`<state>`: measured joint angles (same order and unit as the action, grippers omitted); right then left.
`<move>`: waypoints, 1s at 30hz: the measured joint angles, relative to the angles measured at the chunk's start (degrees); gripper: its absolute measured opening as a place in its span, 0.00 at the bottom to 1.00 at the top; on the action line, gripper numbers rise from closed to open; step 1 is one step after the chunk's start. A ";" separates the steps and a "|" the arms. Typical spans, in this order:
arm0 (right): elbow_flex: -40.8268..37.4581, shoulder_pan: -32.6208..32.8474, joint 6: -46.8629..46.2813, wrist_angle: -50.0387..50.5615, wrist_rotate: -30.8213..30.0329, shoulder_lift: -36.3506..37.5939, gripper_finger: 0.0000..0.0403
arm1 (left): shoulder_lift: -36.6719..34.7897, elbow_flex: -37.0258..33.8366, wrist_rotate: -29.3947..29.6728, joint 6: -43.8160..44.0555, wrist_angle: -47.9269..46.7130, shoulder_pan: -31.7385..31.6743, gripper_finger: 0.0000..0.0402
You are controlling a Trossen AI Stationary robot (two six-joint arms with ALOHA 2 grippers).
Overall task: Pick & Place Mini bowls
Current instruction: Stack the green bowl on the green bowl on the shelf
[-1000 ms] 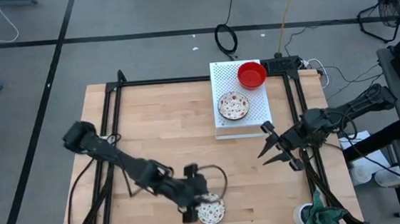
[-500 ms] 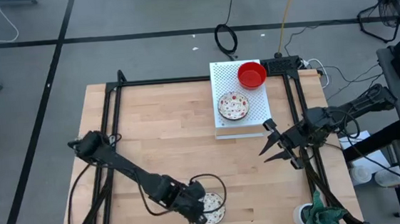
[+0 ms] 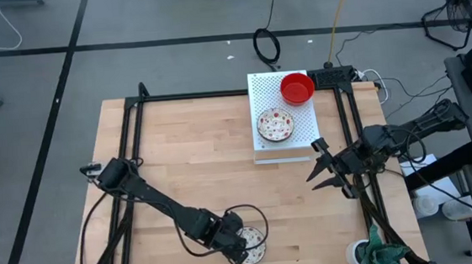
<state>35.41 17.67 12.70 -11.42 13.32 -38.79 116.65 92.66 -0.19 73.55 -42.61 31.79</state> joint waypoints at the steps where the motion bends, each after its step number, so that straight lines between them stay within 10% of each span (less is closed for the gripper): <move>1: 0.00 0.00 0.03 0.00 0.00 0.00 0.26 | -0.06 0.00 0.18 0.24 -0.51 -0.01 0.34; 30: 0.01 0.00 -4.52 0.84 0.04 -0.02 0.26 | 1.77 -0.04 0.44 6.15 -3.20 -0.30 0.34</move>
<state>35.42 17.67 8.19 -10.59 13.37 -38.81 118.42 92.62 0.25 79.70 -45.81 31.49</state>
